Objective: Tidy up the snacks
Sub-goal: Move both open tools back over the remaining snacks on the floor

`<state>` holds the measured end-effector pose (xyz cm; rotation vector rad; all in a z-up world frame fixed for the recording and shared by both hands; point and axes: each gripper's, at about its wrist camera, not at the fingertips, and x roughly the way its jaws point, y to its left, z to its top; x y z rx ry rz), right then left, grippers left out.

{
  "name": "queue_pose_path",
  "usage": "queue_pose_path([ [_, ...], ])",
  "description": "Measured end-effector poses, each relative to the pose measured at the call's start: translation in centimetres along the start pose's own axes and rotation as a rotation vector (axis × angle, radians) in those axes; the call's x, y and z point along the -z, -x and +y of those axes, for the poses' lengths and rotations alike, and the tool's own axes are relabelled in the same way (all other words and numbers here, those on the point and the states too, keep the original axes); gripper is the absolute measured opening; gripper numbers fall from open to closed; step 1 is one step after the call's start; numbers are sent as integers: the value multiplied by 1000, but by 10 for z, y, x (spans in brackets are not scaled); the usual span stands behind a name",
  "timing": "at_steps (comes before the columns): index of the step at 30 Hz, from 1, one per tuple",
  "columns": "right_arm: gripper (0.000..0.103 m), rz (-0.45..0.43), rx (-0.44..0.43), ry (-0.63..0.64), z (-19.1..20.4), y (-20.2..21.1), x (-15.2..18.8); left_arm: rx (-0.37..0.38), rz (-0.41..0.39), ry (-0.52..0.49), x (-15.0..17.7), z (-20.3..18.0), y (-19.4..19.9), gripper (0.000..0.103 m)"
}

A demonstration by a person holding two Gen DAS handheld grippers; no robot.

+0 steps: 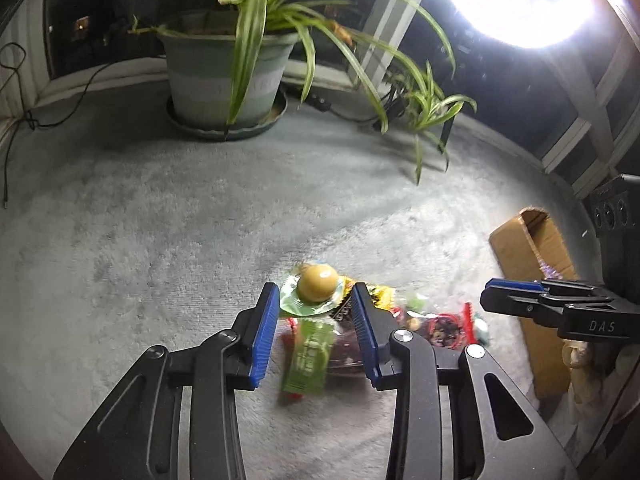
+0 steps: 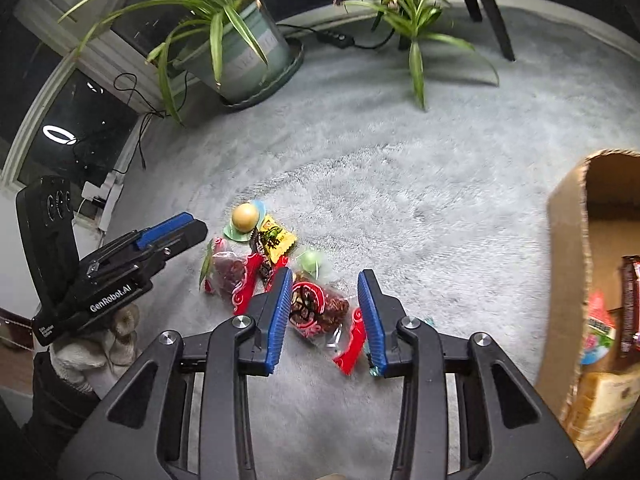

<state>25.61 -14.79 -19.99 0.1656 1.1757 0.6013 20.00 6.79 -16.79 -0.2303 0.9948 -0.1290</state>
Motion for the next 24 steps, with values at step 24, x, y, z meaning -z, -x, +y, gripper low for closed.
queue_pose_path([
  [24, 37, 113, -9, 109, 12, -9, 35, 101, 78, -4, 48, -7, 6, 35],
])
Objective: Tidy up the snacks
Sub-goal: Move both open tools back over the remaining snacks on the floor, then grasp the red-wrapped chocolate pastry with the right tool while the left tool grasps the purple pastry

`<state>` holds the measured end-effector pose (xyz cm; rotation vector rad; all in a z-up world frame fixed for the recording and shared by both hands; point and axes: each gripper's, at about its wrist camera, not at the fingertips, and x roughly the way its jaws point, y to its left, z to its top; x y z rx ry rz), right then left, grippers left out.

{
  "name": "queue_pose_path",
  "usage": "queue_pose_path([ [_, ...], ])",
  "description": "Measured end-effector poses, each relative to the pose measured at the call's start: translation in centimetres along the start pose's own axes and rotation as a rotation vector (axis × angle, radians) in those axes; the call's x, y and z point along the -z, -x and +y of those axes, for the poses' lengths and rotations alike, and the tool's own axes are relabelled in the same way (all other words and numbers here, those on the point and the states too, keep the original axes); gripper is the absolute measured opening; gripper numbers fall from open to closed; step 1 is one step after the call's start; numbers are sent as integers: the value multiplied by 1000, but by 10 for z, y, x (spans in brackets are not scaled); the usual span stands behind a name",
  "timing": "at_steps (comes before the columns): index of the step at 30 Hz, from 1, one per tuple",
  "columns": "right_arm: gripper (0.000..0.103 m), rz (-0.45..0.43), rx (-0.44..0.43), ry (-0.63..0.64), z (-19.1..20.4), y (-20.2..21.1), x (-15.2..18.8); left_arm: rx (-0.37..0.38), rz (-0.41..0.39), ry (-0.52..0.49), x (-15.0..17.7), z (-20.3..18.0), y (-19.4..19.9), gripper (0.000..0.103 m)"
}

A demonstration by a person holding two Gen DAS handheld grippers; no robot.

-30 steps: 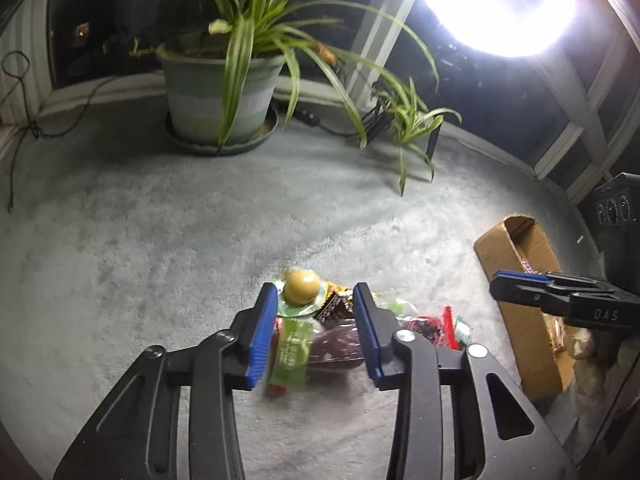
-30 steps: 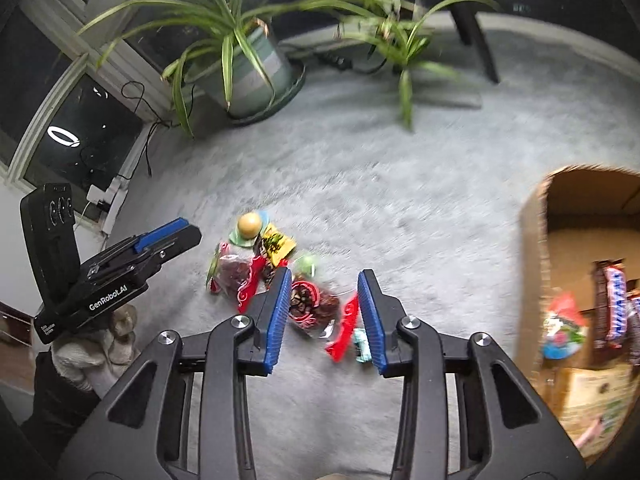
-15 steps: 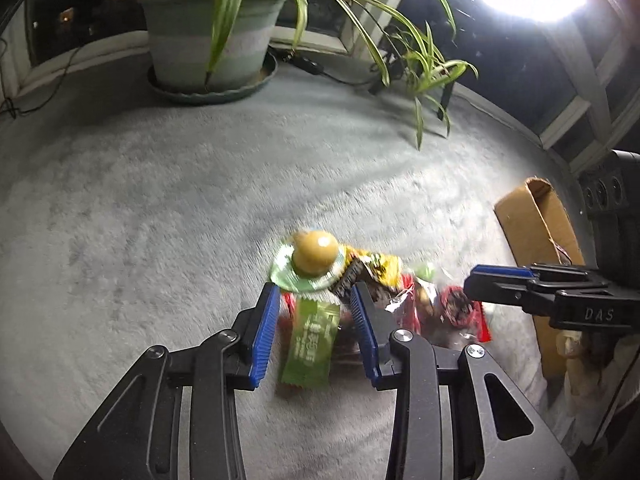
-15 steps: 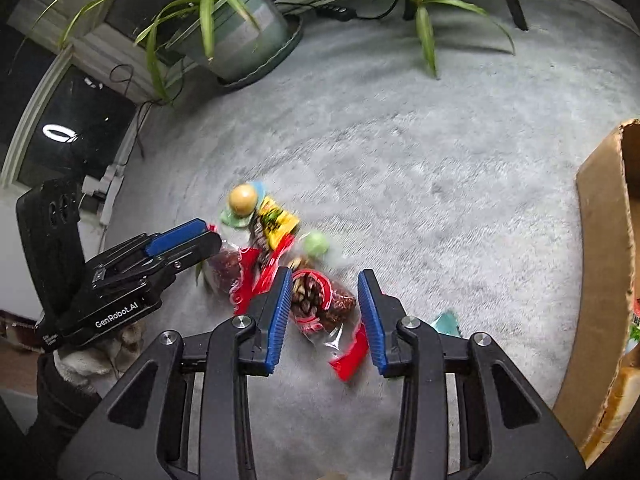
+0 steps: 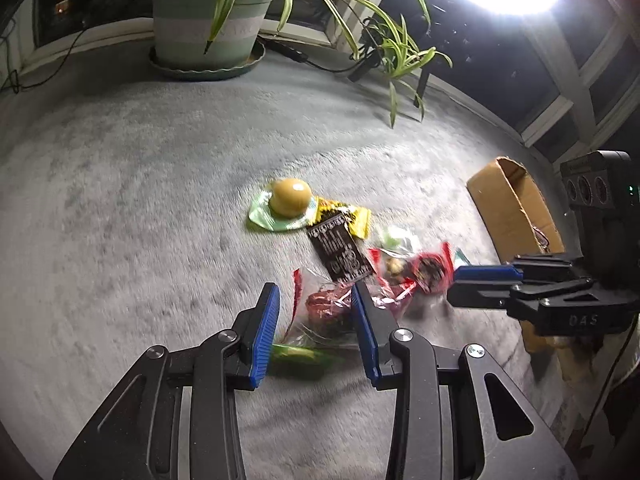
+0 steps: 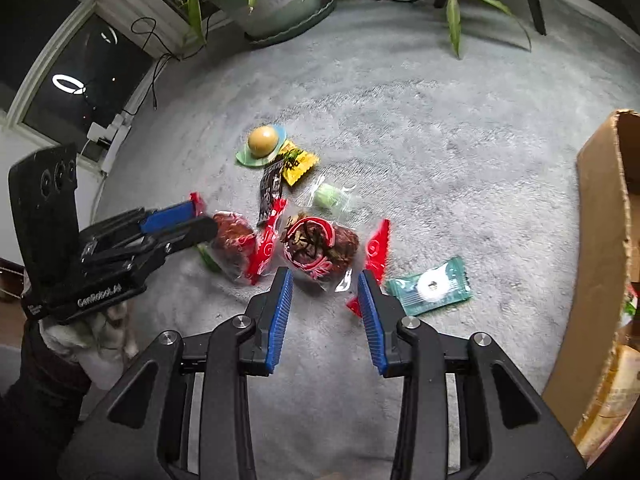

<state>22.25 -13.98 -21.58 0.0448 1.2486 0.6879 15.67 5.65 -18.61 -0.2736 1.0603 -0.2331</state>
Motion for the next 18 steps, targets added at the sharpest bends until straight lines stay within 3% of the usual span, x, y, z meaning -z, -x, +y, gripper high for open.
queue_pose_path([
  [6, 37, -11, 10, -8, -5, 8, -3, -4, 13, -62, 15, -11, 11, 33],
  [11, 37, -43, 37, -14, -7, 12, -4, -3, 50, -126, 47, -25, 15, 33],
  [15, 37, -75, 24, -13, -6, 12, -12, -1, 31, -82, 49, -20, 16, 33],
  [18, 37, -85, -5, -9, -3, 6, -21, 40, 24, -34, 44, -16, 16, 33],
])
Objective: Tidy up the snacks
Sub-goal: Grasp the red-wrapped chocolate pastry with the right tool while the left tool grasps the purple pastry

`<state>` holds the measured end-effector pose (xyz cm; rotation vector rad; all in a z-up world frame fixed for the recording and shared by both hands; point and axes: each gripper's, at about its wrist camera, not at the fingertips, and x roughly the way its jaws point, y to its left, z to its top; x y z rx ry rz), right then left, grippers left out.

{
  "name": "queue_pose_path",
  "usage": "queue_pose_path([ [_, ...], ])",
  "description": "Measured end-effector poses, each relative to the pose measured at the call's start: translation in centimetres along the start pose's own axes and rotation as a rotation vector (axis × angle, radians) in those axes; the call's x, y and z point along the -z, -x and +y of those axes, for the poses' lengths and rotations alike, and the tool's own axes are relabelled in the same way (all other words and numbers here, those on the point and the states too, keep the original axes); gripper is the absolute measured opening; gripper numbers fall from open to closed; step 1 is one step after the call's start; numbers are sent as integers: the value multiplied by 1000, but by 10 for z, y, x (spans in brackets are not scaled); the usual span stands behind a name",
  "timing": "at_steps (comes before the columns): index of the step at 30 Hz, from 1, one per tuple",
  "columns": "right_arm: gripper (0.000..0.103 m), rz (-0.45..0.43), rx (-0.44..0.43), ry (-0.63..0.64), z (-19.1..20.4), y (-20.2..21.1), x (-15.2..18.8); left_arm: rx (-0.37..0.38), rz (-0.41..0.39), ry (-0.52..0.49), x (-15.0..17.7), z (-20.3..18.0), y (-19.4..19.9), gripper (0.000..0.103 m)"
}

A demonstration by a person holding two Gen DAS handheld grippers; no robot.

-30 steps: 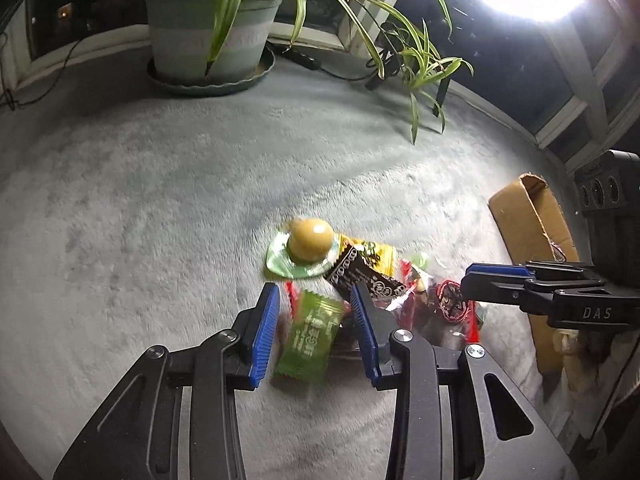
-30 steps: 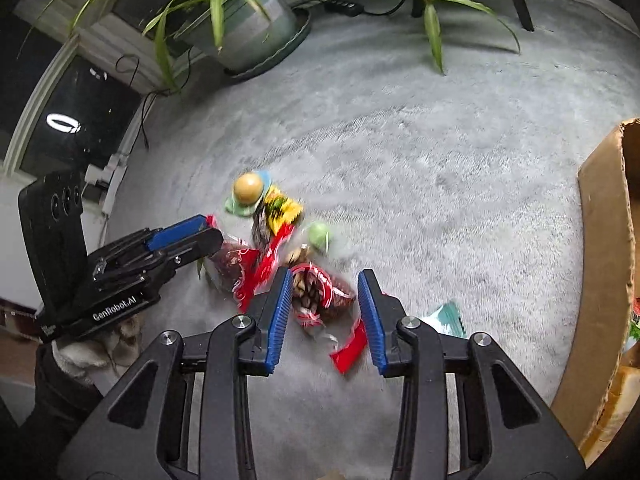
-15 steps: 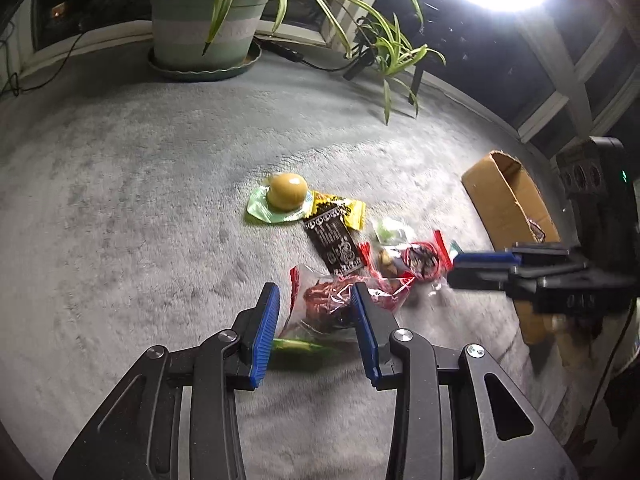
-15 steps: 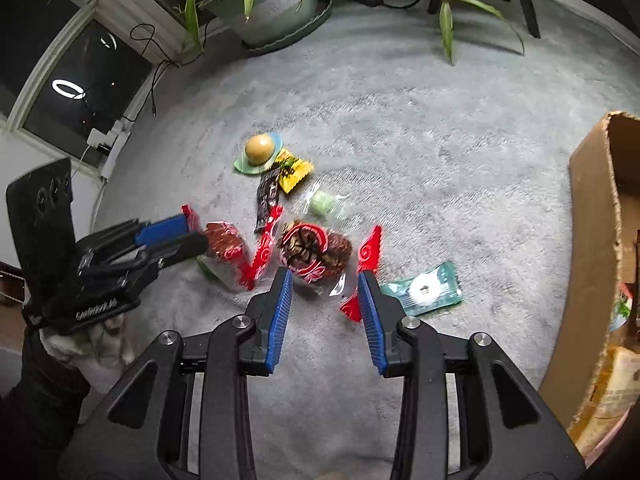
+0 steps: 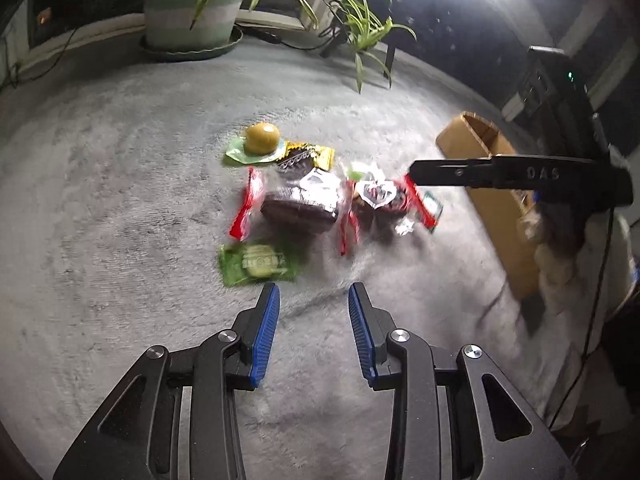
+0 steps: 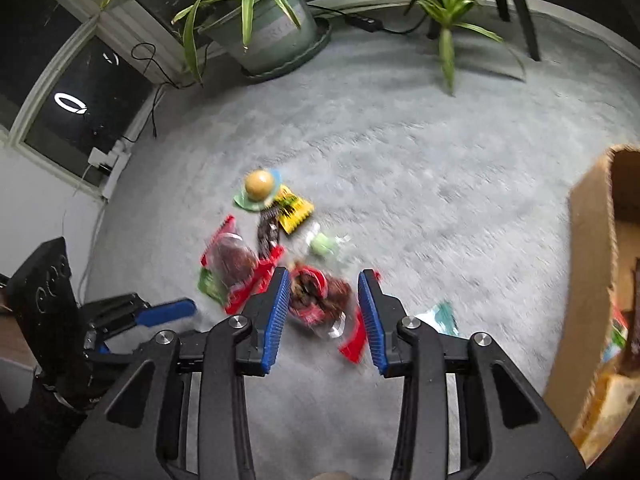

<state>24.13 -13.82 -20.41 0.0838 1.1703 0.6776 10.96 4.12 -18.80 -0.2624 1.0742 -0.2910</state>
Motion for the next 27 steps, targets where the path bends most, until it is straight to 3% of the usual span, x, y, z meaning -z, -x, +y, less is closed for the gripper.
queue_pose_path([
  [7, 37, 24, -31, -44, -6, -21, -15, 56, -19, 114, -12, 15, -8, 33],
  [14, 37, 91, -109, -65, -10, -28, -1, 79, -46, 181, -36, 28, -14, 33],
  [17, 37, 116, -132, -43, -2, -27, 8, 53, -46, 169, -51, 31, -20, 33],
  [21, 41, 126, -54, 67, 20, -25, 22, 17, -55, 162, -68, 36, -23, 33],
  [23, 65, 114, -10, 125, 31, -24, 26, 15, -68, 151, -70, 34, -19, 36],
  [27, 68, 93, 93, 223, 48, -27, 35, -26, -74, 117, -66, 26, -10, 39],
])
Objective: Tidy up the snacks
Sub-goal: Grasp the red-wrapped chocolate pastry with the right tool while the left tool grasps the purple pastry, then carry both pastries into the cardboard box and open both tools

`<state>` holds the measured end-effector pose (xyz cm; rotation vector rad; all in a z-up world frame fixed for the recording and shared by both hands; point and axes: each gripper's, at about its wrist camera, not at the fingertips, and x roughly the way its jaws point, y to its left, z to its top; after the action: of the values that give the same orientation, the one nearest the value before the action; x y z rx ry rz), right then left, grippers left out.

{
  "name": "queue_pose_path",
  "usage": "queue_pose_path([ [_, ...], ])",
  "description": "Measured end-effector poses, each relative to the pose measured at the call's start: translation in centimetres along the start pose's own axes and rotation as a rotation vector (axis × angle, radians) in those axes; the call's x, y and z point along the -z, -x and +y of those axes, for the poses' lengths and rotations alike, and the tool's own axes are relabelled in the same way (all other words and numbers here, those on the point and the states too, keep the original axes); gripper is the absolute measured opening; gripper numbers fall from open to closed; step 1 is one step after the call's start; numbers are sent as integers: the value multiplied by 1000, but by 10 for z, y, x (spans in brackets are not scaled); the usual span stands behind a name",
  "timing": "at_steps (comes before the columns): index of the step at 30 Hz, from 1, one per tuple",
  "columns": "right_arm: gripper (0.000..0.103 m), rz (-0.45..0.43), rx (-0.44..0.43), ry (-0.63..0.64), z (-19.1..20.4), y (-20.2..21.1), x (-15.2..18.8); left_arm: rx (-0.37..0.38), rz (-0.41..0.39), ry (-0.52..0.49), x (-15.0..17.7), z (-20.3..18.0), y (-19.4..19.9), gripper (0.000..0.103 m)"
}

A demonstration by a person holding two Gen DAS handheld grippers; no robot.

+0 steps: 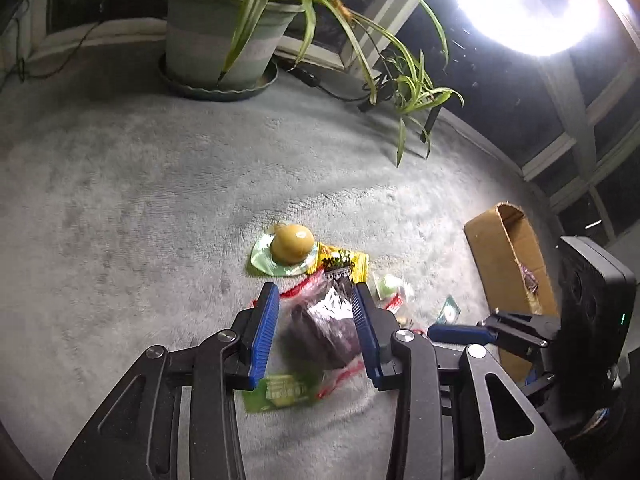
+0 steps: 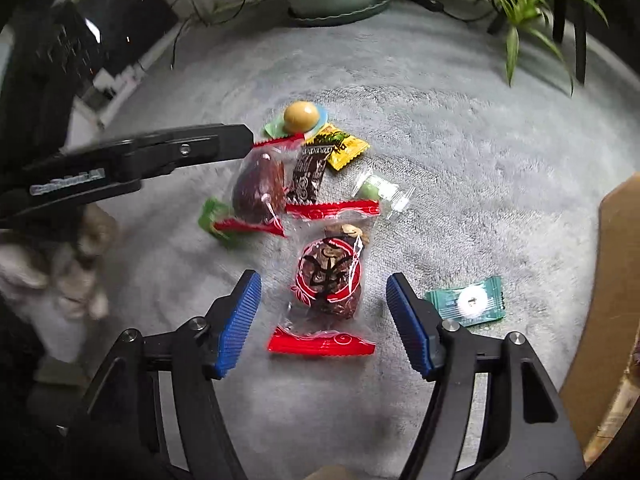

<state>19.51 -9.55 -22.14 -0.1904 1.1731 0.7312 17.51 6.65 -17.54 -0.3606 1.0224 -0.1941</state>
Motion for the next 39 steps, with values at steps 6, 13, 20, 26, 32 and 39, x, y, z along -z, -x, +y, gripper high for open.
queue_pose_path([
  [6, 68, 1, 56, 6, 3, -8, 2, -70, 44, -76, 7, -17, -8, 52],
  [13, 51, -2, 80, -12, -12, -3, 1, -99, 93, -100, 10, -25, -29, 52],
  [20, 51, -5, 89, 25, -7, -1, -2, -112, 86, -99, 13, -21, -30, 52],
  [26, 40, 5, 106, 41, -1, -4, -4, -124, 78, -99, 16, -16, -25, 33],
  [32, 37, -31, 106, 17, -4, 8, 1, -136, 50, -87, 22, -10, -17, 31],
  [39, 36, -113, 88, -39, -14, 41, 12, -137, -9, -71, 28, -11, 4, 31],
])
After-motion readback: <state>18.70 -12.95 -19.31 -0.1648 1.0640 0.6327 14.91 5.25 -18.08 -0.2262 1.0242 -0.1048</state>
